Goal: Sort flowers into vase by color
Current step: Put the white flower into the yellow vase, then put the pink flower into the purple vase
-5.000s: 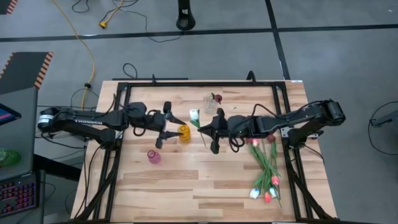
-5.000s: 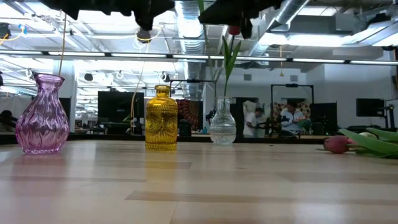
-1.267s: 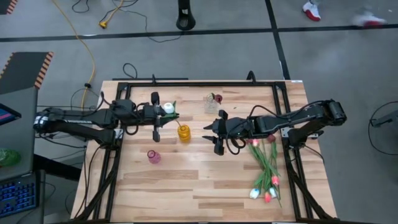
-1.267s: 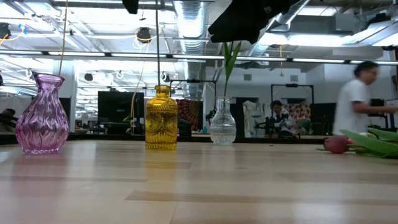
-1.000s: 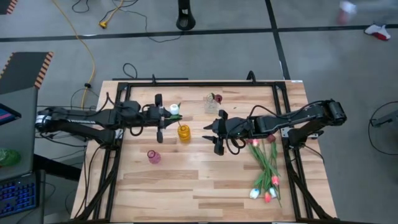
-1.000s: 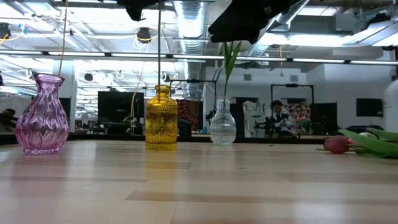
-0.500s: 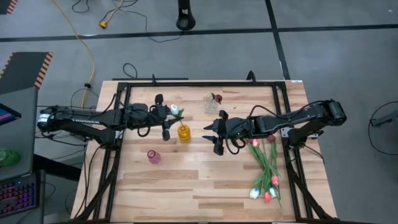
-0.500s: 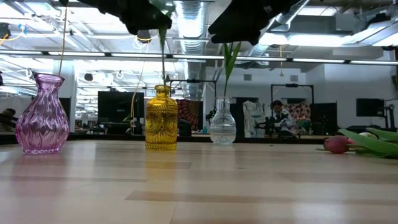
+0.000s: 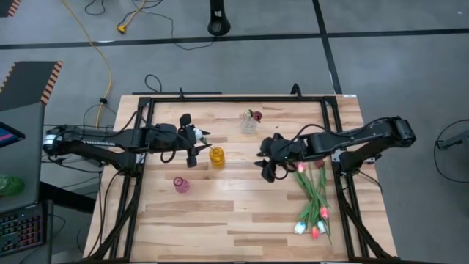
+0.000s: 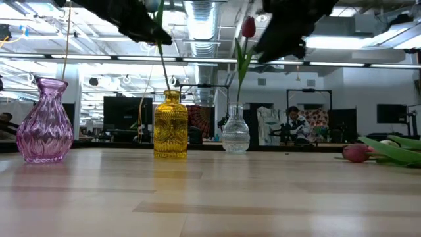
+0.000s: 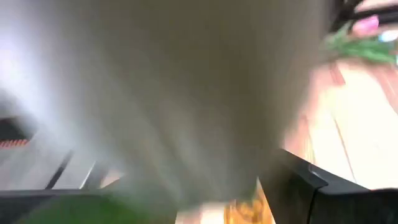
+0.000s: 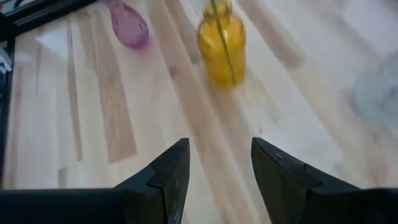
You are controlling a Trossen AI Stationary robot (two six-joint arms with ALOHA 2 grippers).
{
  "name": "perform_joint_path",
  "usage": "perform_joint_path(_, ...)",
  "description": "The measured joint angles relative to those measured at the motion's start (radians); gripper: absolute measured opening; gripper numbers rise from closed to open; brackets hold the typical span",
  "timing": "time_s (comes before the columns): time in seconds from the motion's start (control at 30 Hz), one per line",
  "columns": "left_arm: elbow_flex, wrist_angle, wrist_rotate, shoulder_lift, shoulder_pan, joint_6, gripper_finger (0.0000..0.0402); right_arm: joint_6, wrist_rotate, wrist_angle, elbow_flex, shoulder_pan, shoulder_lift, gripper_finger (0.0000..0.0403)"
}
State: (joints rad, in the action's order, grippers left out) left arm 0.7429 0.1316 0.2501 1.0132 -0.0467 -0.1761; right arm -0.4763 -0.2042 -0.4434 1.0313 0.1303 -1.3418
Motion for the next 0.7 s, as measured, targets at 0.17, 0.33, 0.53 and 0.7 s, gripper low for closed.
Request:
perform_joint_path(0.17,0.0,0.071,0.0,-0.052,0.0,0.0,0.0184,-0.089,0.026,-0.107,0.0,0.001,0.038,0.0198)
perform_joint_path(0.33,0.0,0.138,0.0,-0.115,0.0,0.0,0.0184,-0.154,0.053,-0.187,0.0,0.001,0.057,0.0198)
perform_joint_path(0.53,0.0,0.216,0.0,-0.186,0.0,0.0,0.0184,-0.172,0.054,-0.241,0.0,0.001,0.06,0.0198)
perform_joint_path(0.7,0.0,0.307,0.0,-0.258,0.0,0.007,0.0183,-0.198,0.083,-0.29,0.0,0.001,0.06,0.0198)
